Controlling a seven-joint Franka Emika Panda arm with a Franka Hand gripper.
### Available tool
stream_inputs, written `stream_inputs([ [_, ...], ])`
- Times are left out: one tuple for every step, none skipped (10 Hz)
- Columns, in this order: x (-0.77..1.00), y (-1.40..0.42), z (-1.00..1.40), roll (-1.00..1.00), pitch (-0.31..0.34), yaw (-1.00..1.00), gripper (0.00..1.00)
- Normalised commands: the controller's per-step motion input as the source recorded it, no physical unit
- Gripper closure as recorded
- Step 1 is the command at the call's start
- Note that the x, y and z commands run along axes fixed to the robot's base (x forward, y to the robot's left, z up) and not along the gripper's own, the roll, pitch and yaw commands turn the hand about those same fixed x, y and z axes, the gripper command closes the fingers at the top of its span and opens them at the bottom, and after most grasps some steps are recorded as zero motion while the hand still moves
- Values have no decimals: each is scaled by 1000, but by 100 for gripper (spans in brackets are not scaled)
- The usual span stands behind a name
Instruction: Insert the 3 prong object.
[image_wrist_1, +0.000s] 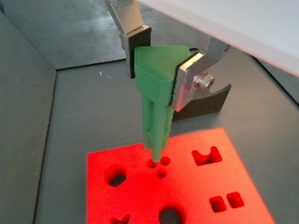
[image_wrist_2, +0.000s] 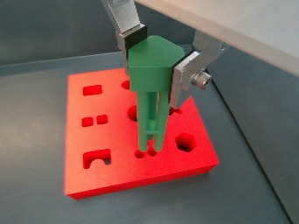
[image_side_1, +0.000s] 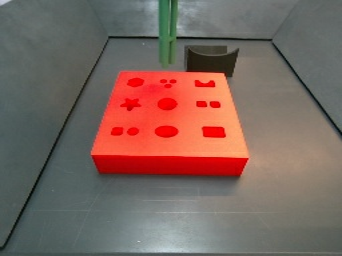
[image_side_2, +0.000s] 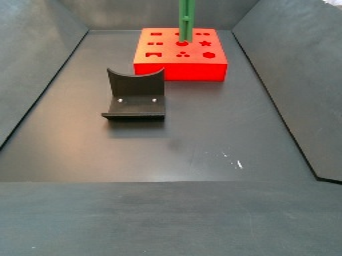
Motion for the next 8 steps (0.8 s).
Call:
stream_inputs([
  [206, 0, 0, -96, 0, 111, 100],
  [49, -149, -71, 84, 37, 189, 100],
  [-69, 0, -77, 0, -10, 57, 100],
  [0, -17, -29, -21, -3, 0, 100],
  [137, -89, -246, 0, 16, 0, 100],
  [243, 0, -366, -80, 0, 166, 100],
  [189, 0, -280, -99, 0, 269, 100],
  [40, 37, -189, 0, 0, 260, 100],
])
